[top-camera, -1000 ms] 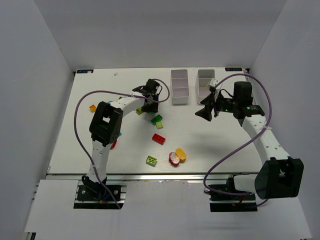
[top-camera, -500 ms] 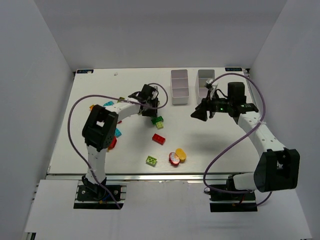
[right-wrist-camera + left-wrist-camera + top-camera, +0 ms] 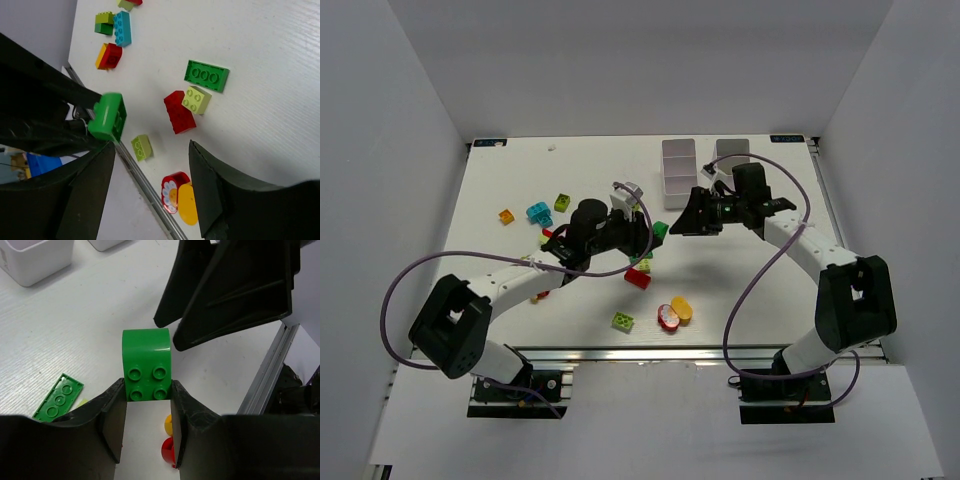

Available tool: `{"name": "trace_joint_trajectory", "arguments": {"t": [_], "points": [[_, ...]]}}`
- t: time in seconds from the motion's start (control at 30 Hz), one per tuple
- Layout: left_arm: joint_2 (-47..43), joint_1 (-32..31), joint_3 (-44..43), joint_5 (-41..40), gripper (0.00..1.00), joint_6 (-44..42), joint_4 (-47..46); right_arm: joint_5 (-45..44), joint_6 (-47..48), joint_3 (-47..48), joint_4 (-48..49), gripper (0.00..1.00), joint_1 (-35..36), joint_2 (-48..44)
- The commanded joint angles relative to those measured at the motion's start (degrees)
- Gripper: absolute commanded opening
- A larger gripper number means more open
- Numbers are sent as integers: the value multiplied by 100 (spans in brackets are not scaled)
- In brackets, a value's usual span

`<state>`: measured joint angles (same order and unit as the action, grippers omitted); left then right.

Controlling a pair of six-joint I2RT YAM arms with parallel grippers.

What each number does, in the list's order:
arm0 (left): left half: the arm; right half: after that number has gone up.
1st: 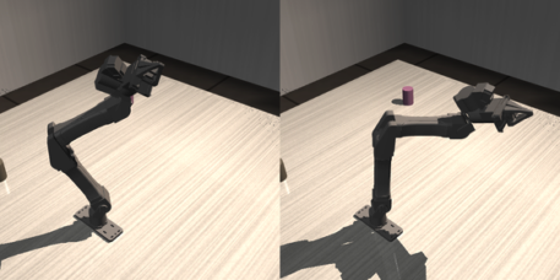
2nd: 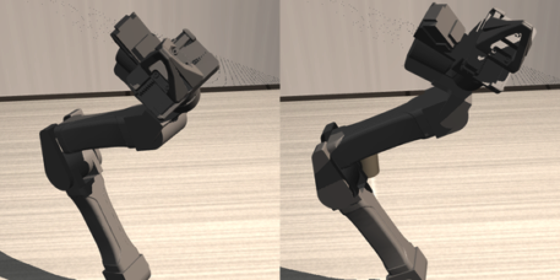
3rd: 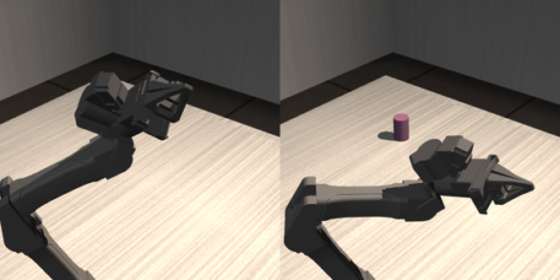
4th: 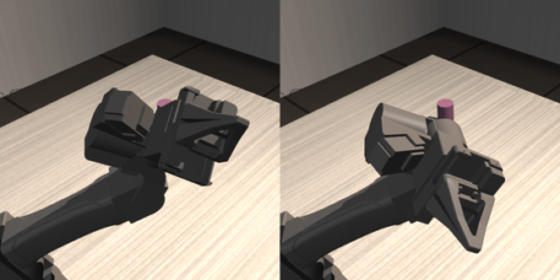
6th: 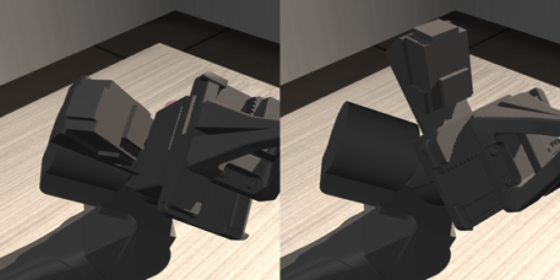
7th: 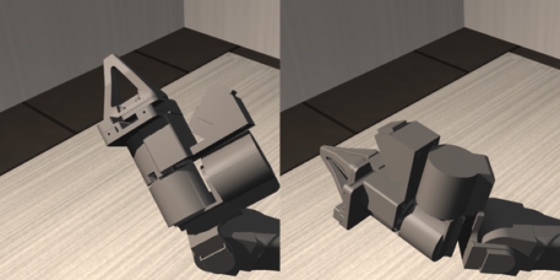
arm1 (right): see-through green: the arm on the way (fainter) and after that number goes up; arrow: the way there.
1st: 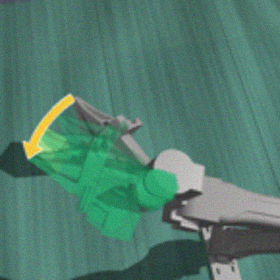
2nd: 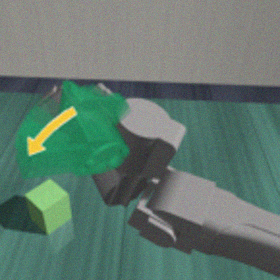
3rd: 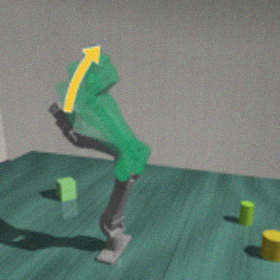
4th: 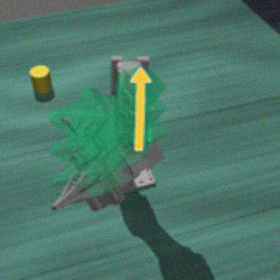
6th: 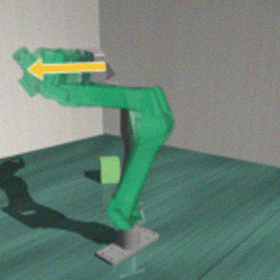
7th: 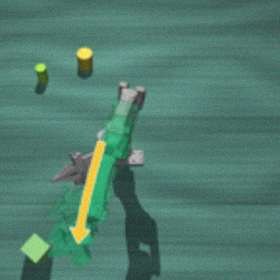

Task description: Sort the legos into containers by color

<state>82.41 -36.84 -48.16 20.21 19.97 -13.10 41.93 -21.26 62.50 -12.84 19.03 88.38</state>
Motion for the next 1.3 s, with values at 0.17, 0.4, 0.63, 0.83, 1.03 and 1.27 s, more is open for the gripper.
{"name": "trace_joint_trajectory", "arguments": {"t": [0.17,0.4,0.63,0.83,1.03,1.27], "points": [[-41,-289,132,-96,21,-89,-281,113,-1029,324,502,66,101,-119],[73,-368,-9,-113,21,-142,-237,113,-1249,52,537,64,250,-286],[74,-394,-71,-210,21,-169,-228,105,-1381,-115,546,59,435,-295],[3,-438,-114,-263,23,-133,-237,148,-1557,-256,686,44,453,-260],[-286,-438,43,-560,58,86,-123,386,-1366,261,1047,0,147,3],[-665,-394,562,-1642,71,1009,79,-1115,1816,2406,466,0,-1015,786]]}}
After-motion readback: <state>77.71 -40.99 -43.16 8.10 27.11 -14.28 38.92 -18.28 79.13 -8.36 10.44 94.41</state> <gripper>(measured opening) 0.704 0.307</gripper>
